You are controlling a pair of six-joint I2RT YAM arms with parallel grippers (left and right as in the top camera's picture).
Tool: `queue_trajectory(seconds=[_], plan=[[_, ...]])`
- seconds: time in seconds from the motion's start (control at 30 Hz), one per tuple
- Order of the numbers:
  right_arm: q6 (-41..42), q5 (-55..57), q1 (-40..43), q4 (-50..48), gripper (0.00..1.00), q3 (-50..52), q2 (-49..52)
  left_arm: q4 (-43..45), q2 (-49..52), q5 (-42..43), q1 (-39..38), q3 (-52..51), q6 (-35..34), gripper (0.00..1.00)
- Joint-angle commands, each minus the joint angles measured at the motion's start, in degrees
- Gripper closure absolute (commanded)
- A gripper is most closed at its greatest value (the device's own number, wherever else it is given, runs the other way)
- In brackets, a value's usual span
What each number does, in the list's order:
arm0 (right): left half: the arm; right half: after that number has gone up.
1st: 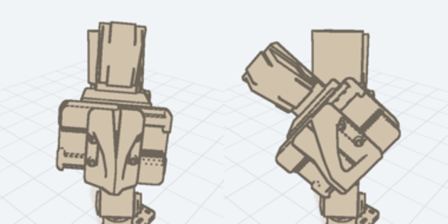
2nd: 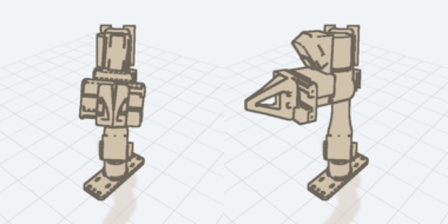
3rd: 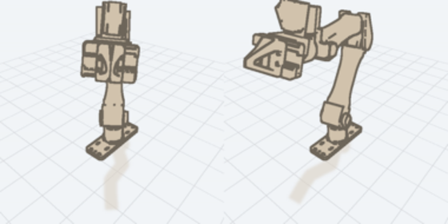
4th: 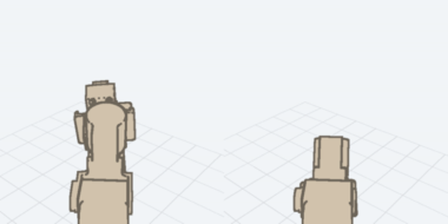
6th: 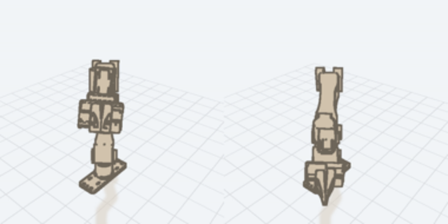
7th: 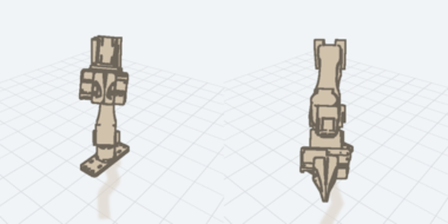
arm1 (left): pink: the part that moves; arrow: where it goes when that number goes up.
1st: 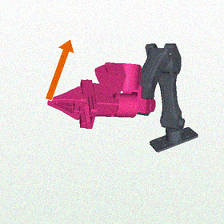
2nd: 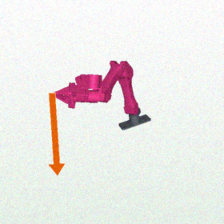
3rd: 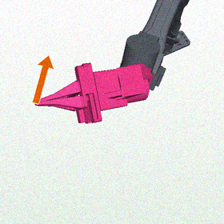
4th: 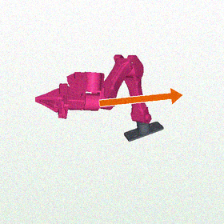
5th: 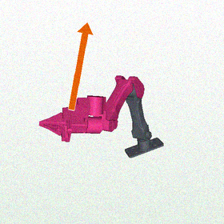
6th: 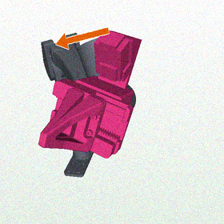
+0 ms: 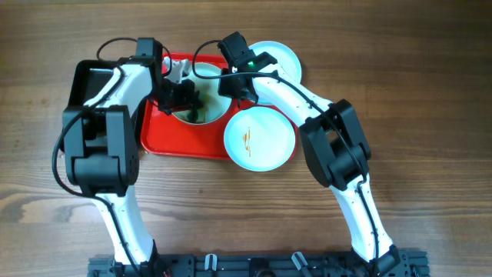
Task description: Clean dirty plates on tray and stack at the side
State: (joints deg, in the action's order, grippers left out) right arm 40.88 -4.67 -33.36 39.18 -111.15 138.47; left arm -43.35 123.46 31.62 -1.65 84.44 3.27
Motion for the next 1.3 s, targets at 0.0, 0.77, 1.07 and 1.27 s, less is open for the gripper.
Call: queue_trajectory(seconds=[0.0,0.77,1.07,1.27], plan=[[1.09,1.25,-0.52,0.48,0.96,1.03,1.81,3.58,3.21,1.03,0.07,-1.99,-0.22,0.96],[-1.14,-1.44,-0.52,-1.18,0.81,1.03,3.48,-8.5,-17.42,-35.52,0.52,13.9,-26.05,0.96],[-4.94,-9.66,-0.44,-2.43,0.96,0.87,4.85,-14.99,-15.72,-35.52,6.47,13.29,-26.03,0.96],[-13.92,-4.63,-0.35,-0.68,0.96,-0.33,-1.88,-14.88,-15.72,-35.56,8.74,13.29,-26.05,0.96]])
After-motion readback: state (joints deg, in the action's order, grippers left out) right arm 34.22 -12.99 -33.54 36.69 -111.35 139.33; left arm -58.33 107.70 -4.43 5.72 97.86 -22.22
